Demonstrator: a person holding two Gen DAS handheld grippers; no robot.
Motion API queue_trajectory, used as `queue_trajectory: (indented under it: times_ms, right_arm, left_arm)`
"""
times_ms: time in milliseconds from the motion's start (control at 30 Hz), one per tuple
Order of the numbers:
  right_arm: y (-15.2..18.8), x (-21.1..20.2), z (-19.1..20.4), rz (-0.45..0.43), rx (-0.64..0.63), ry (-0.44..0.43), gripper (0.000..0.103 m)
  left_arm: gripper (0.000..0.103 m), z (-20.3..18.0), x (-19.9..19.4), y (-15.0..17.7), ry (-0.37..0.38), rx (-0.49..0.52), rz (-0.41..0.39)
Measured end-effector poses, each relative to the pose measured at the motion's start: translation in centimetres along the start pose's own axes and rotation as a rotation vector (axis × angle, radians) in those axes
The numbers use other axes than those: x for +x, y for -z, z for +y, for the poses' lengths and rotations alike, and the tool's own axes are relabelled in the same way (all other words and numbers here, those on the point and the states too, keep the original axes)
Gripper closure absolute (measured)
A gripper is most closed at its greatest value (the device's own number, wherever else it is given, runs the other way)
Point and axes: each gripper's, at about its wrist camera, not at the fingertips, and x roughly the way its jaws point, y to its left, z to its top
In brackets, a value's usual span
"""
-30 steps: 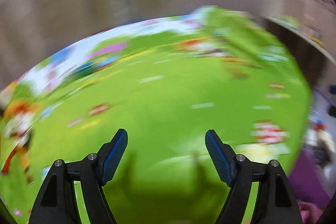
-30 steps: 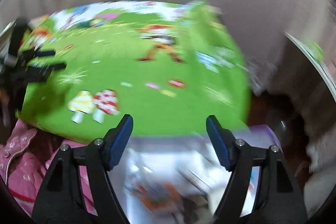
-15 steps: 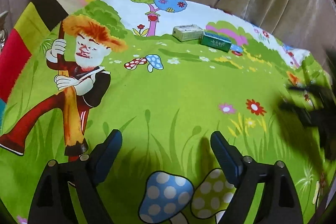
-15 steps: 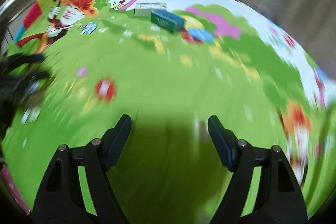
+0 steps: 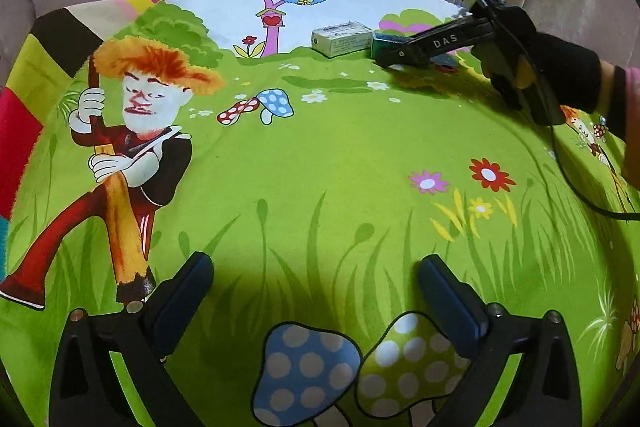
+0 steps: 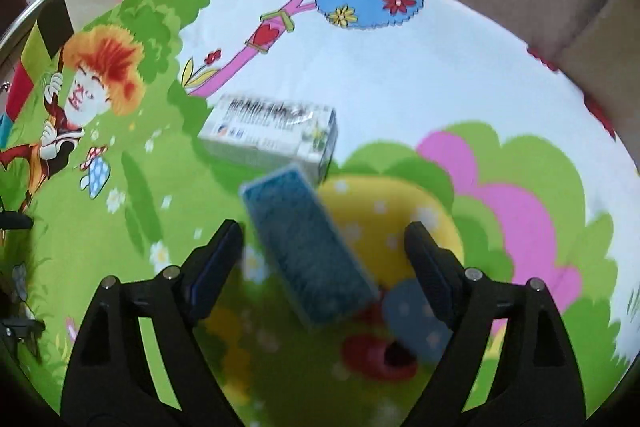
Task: Organize rigid objects
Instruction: 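Grasp the blue box with the right gripper while the left grasps the white Penciclovir box, then lift both held boxes and carry them over the white bin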
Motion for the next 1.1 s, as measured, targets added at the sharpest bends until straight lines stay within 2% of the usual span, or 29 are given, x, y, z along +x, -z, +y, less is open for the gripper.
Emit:
queue_trajectory:
  times_ms: [33,67,167,300,500,633,667,700,733,800,867,933,1000,1033,1100]
  right_arm:
    - [0.3,-0.2,0.2,-0.011,-0.007,-0.013,0.032]
    - [0.7,-0.6,0.5,-0.023,-0.013,-0.022,0.064]
    - [3.5,-2.9,1.9,-0.023,-0.029,0.000,0.067]
    - [8.3,-6.9,3.9,-0.024,0.020,0.041,0.067]
    - [13.9,-11.2,7.0,-0.029,0.149,0.113,0.066]
    - [15.2,-12.1,8.0,-0.044,0.191,0.143,0.066]
    - [15.5,-12.3,8.0,-0.051,0.197,0.149,0.066]
    - [15.7,-12.5,7.9,-0.058,0.208,0.150,0.065]
    - [15.8,-12.5,7.9,-0.064,0.221,0.149,0.065]
    - [16.0,-12.6,7.8,-0.077,0.232,0.149,0.065]
    - [16.0,-12.6,7.8,-0.081,0.240,0.148,0.065]
    - [15.9,-12.5,7.9,-0.081,0.236,0.137,0.058]
    - [16.1,-12.6,8.3,-0.079,0.211,0.109,0.037]
    - [16.0,-12.5,8.7,-0.073,0.192,0.107,0.033]
    - [15.8,-12.3,9.6,-0.061,0.155,0.133,0.030]
  left_arm:
    - [0.000,0.0,0.1,-0.2,0.002,0.006,0.011]
    - [0.000,0.0,0.2,-0.5,0.008,0.018,0.023]
    - [0.000,0.1,1.6,-2.7,0.052,0.103,0.083]
    - [0.000,0.1,5.6,-9.2,-0.004,0.218,0.053]
    - [0.000,-0.8,13.2,-19.2,0.047,0.250,0.026]
    - [0.001,-1.9,15.6,-22.1,0.105,0.249,0.022]
    - [0.004,-2.0,15.7,-22.2,0.123,0.234,0.013]
    - [0.030,-1.8,15.4,-22.2,0.147,0.213,0.000]
    - [0.068,-1.9,14.8,-22.1,0.134,0.197,-0.020]
    - [0.068,-2.2,12.9,-20.9,0.122,0.180,0.004]
    - [0.068,-2.5,9.4,-18.0,0.115,0.163,-0.028]
    - [0.068,-2.5,5.9,-14.3,0.100,0.117,-0.046]
    - [0.068,-2.5,2.7,-10.5,0.086,0.082,-0.066]
    - [0.068,-2.3,0.8,-7.9,0.072,0.052,-0.079]
    - [0.068,-1.7,-0.9,-5.0,0.062,0.012,-0.090]
